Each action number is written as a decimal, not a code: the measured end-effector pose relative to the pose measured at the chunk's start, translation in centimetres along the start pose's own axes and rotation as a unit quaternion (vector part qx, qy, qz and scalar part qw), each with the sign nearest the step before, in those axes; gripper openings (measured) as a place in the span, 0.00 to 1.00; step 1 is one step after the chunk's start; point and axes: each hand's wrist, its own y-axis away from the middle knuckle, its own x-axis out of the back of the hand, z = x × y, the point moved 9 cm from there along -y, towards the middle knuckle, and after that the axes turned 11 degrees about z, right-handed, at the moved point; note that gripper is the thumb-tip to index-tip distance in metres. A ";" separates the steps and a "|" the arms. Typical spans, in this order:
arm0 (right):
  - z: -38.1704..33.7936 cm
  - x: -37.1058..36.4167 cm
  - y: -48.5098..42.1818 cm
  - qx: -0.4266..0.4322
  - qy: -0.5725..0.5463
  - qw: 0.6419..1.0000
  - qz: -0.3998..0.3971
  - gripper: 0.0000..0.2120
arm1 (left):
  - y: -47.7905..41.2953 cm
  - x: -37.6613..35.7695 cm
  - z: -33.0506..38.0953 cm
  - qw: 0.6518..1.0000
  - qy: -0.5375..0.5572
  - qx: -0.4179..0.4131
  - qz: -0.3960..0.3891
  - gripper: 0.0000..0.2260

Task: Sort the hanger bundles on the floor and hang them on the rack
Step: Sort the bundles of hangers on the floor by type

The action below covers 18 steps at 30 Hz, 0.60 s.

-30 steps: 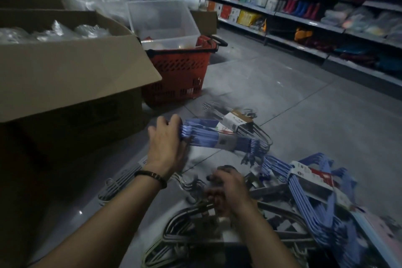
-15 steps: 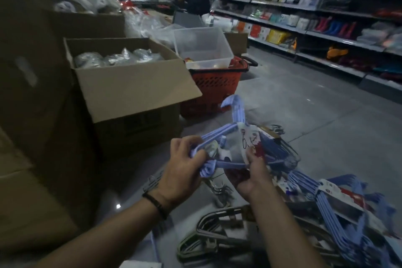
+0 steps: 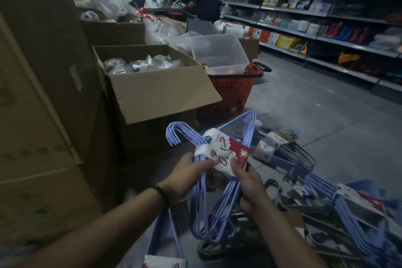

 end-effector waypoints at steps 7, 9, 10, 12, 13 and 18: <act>1.4 -0.7 1.7 -0.026 0.157 0.987 0.024 0.19 | 0.9 3.7 0.5 0.957 -0.188 -0.177 0.133 0.20; 0.6 -1.8 2.4 -0.041 0.068 0.997 -0.001 0.27 | 2.0 4.2 0.6 0.917 -0.264 -0.228 0.192 0.20; -0.2 -2.8 2.8 -0.051 0.028 0.998 -0.035 0.30 | 2.5 4.4 0.5 0.904 -0.276 -0.246 0.213 0.20; -1.5 -5.0 4.0 -0.057 0.005 0.994 -0.094 0.36 | 2.8 4.5 0.1 0.877 -0.305 -0.295 0.224 0.22; -1.8 -6.0 4.4 -0.057 -0.002 0.990 -0.132 0.36 | 3.1 4.4 -0.2 0.854 -0.336 -0.328 0.226 0.23; -1.9 -6.0 4.3 -0.031 0.091 0.982 -0.164 0.22 | 4.5 3.1 -2.4 0.758 -0.489 -0.415 0.122 0.33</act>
